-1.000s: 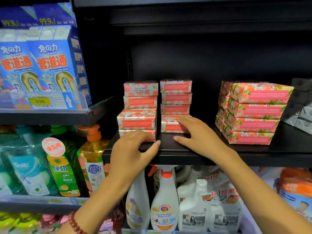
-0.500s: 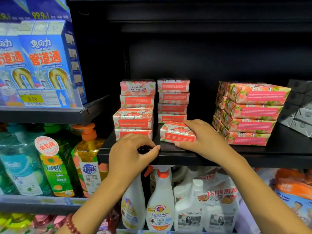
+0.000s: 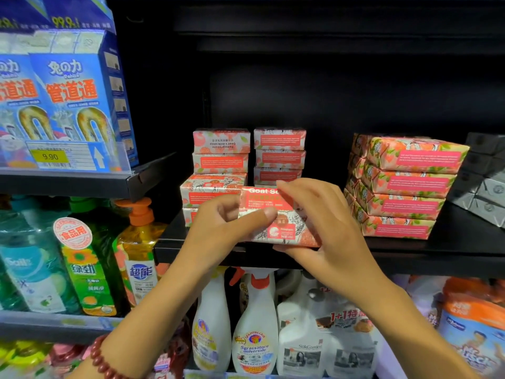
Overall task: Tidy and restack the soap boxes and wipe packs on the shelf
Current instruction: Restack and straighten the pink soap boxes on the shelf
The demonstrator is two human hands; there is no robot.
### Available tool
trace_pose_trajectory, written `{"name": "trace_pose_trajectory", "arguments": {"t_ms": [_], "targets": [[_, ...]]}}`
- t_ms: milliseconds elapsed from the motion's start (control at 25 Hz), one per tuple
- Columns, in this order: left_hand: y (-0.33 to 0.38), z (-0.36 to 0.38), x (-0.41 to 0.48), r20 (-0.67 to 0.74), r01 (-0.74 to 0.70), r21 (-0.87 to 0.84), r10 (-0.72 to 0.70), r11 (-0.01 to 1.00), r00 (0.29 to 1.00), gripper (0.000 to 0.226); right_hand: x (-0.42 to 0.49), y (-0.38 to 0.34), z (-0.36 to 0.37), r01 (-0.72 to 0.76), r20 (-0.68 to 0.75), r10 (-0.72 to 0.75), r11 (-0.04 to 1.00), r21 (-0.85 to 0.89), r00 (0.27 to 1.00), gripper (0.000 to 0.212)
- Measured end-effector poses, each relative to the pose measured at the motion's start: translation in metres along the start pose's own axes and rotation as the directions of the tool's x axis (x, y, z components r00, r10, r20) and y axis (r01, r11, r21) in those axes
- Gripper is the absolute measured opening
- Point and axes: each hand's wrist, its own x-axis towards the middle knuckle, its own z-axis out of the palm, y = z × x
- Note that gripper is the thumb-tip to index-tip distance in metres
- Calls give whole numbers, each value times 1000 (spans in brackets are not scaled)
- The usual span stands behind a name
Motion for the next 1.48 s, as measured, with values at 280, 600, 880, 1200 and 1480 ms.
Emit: {"name": "trace_pose_trajectory", "arguments": {"t_ms": [280, 600, 880, 1200, 1480], "targets": [[-13, 0, -6, -23, -166, 81, 168, 983, 985, 45, -1, 6, -20, -346, 151, 315, 891, 295, 937, 62], [-10, 0, -10, -18, -125, -34, 124, 992, 992, 76, -9, -2, -11, 17, -182, -13, 1000, 25, 983, 30], [-4, -3, -10, 45, -212, 42, 211, 976, 977, 66, -10, 2, -14, -159, 68, 158, 987, 5, 985, 76], [-10, -1, -15, 123, -389, 177, 372, 904, 920, 63, -4, -4, -28, -456, 232, 393, 794, 402, 890, 56], [-6, -8, -18, 35, -180, 103, 178, 978, 983, 83, -11, -13, -14, -82, -201, 105, 989, 120, 974, 35]]}}
